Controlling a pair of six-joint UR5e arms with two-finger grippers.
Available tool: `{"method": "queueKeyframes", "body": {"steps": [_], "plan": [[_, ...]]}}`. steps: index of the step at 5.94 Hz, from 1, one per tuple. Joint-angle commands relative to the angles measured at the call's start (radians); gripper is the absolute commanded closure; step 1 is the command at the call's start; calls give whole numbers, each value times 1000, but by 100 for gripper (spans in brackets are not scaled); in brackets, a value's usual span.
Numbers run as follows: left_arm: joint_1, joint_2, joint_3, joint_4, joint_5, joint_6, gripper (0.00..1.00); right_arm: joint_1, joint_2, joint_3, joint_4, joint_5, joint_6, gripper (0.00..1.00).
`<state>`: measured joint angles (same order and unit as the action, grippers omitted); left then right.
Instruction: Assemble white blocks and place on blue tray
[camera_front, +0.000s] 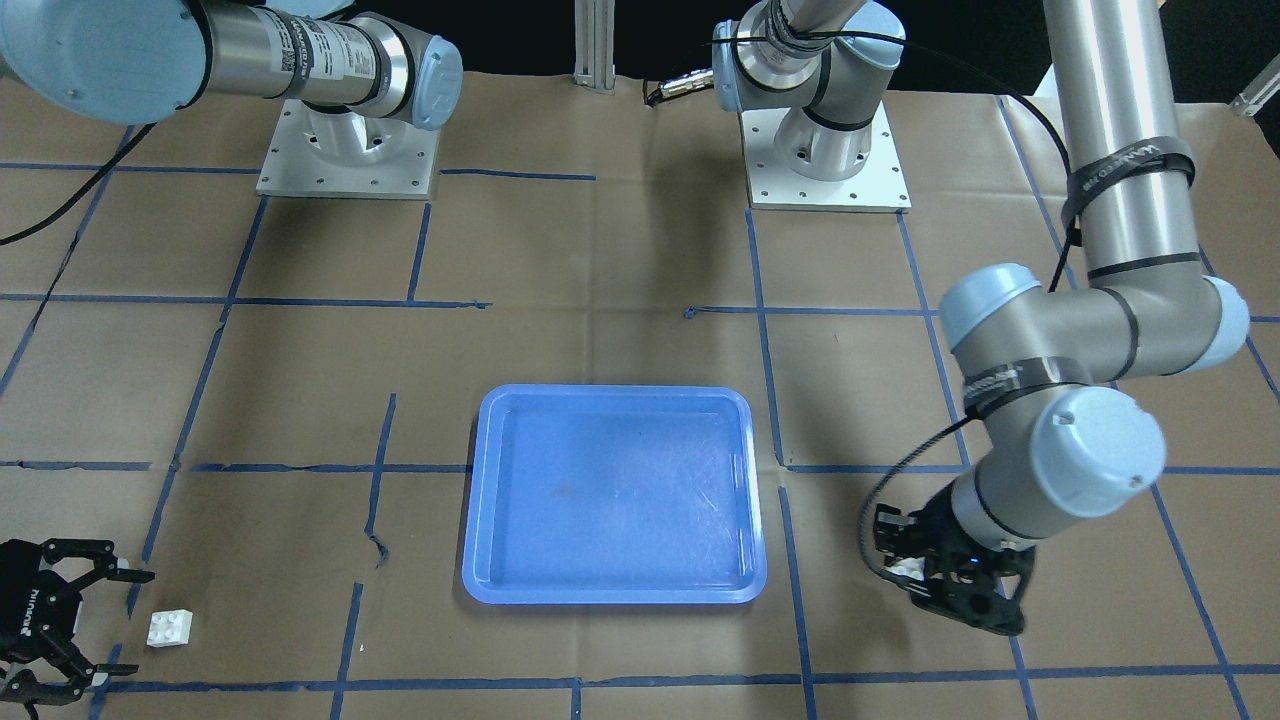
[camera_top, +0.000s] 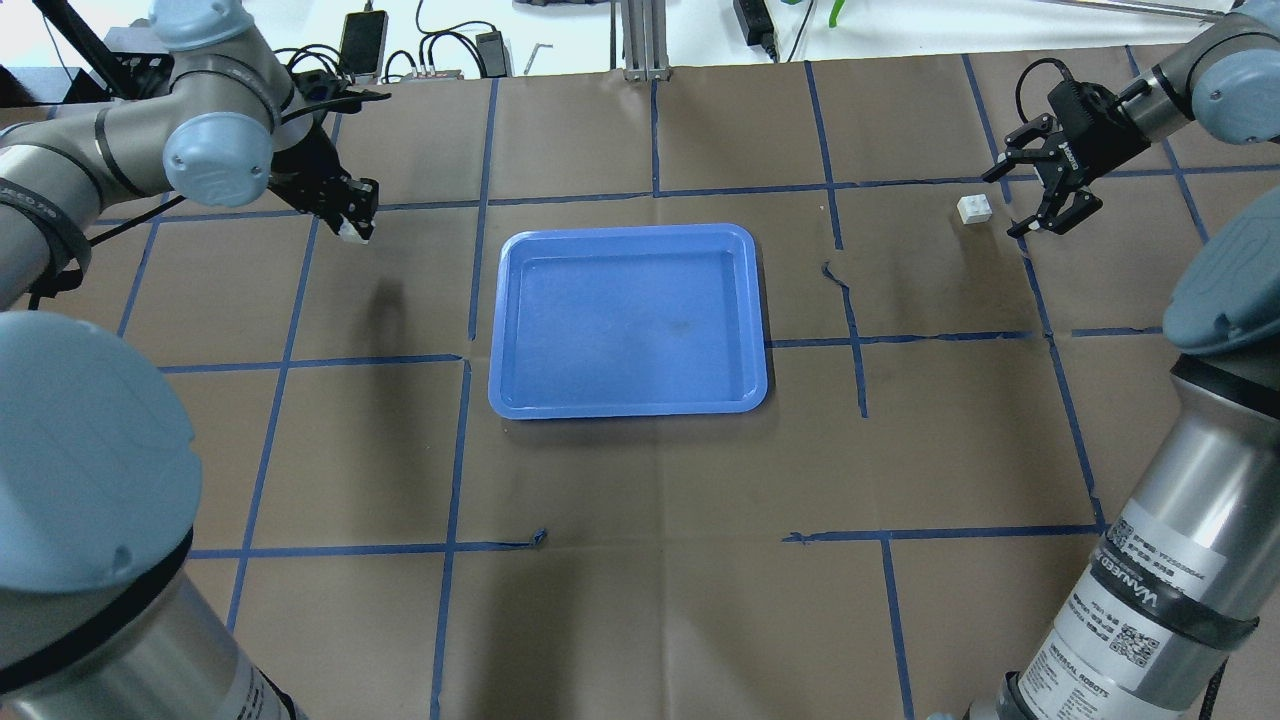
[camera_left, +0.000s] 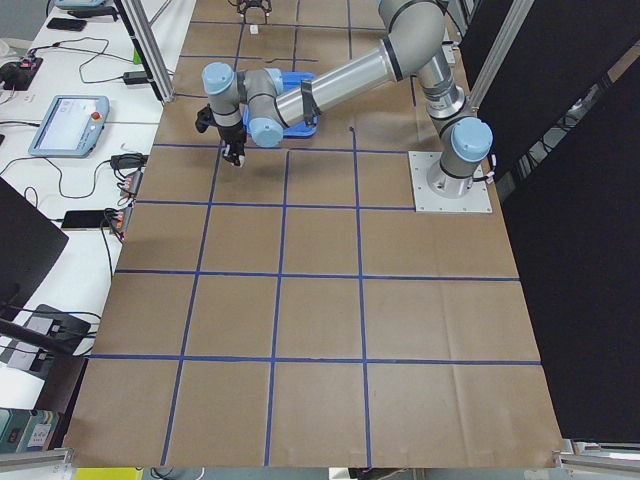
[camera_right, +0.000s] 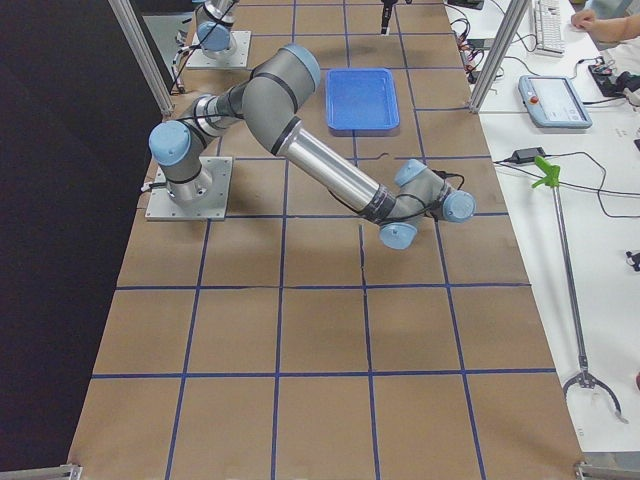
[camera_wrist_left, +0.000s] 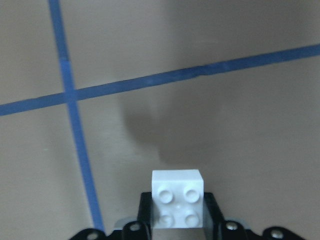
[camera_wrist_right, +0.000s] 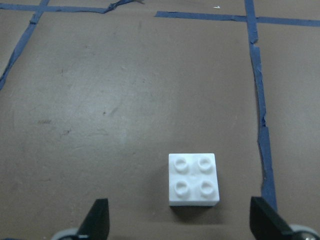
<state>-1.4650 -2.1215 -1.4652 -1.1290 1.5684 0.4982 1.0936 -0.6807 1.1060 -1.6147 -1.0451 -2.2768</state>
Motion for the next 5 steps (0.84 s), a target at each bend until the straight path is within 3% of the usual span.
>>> {"method": "queueKeyframes", "body": {"steps": [1, 2, 3, 5], "plan": [[-193, 27, -17, 2, -25, 160, 89, 5, 3, 8, -19, 8, 11, 1], [-289, 15, -21, 2, -10, 291, 89, 12, 1, 8, -14, 8, 13, 1], [-313, 5, -36, 5, -14, 500, 89, 14, 0, 8, -11, 8, 14, 4], [-362, -12, -85, 76, -21, 558, 89, 14, 0, 8, -13, 8, 16, 27]]}}
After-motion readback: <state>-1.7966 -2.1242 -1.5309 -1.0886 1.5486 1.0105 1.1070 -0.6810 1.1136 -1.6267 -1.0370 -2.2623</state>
